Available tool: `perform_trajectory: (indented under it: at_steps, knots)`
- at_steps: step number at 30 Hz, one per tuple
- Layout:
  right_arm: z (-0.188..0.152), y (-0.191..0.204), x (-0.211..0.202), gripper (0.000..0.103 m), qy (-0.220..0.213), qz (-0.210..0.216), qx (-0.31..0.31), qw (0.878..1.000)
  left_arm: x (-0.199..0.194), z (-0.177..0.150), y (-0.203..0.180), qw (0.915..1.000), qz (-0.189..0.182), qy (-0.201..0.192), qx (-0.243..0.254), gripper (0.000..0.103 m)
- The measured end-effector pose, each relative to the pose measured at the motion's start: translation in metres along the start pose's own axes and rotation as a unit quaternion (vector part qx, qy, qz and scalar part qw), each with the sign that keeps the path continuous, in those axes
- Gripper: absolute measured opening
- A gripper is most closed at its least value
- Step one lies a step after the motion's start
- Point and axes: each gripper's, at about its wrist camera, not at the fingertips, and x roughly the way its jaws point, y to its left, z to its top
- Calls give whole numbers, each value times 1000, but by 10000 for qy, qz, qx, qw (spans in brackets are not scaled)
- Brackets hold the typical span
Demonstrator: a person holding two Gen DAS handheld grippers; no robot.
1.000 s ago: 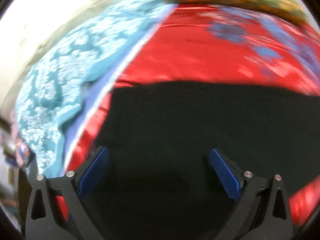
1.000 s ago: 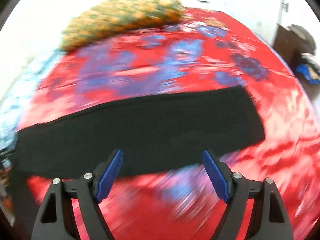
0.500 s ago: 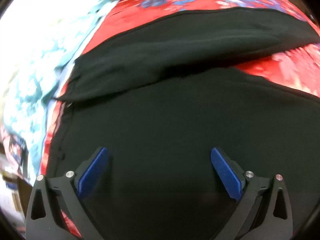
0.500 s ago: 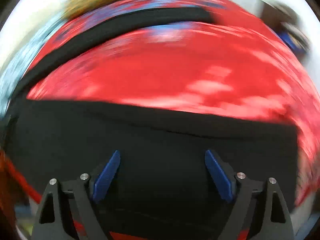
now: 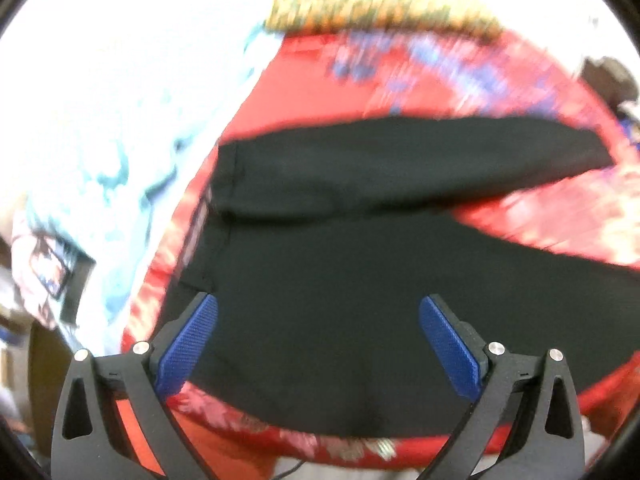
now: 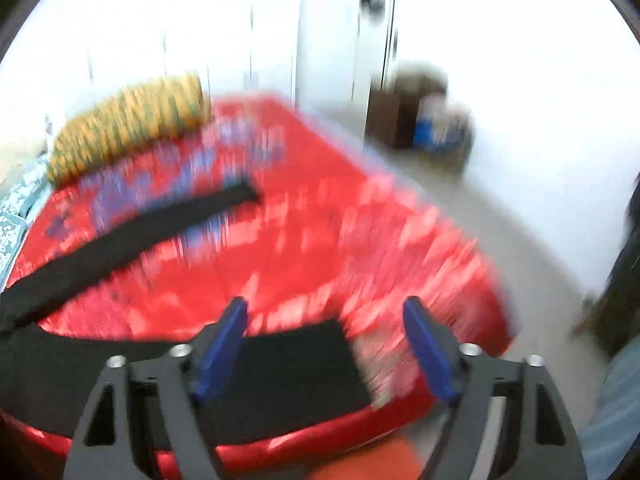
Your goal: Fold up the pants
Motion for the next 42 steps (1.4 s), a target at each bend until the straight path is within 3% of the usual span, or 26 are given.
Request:
perform_trajectory:
  at_steps: [2,5,7,9,13,15,17,20,25,27,30,34,39,42]
  knots:
    - [25,2,-64,103,-938,-280,-229,9949,-49,6,7,9983,-187,-557,37,102]
    - [53,11,-166,103,-2314,-697,-624,9683,-117,12,13,9897,-367,-1377,131,102]
    - [68,20,-200,103,-2662,-735,-797,9578,-149,13,16,9823,-470,-1810,125,102]
    - [78,33,-225,103,-2800,-476,-979,9538,-166,14,16,9767,-685,-2035,37,102]
    - [74,72,-227,103,-2755,268,-1063,9550,-153,7,3,9732,-1348,-1814,-428,102]
    - [58,93,-212,103,-2446,686,-1019,9618,-122,-5,-8,9793,-1464,-1194,-727,102]
    - [38,113,-182,103,-1816,1324,-925,9700,-92,-22,-23,9829,-1589,-420,-824,102]
    - [2,153,-131,103,-828,1956,-744,9744,-73,-41,-41,9892,-1279,66,-719,102]
    - [-44,195,-81,103,333,2284,-580,9713,-87,-48,-72,9969,-726,-259,159,102]
    - [-53,198,-70,103,383,2272,-772,9700,-87,-47,-79,9960,-771,-367,259,102]
    - [-62,202,-79,103,195,2109,-864,9735,-84,-45,-78,9919,-1176,-478,85,102]
    - [-62,203,-87,103,-126,2194,-757,9726,-69,-37,-92,9927,-1115,-462,73,102]
    - [-65,210,-59,103,222,2771,-652,9584,-53,-34,-112,9923,-979,-647,392,102]
    - [-64,213,-48,103,-108,2706,-875,9586,-37,-27,-115,9934,-910,-575,406,102]
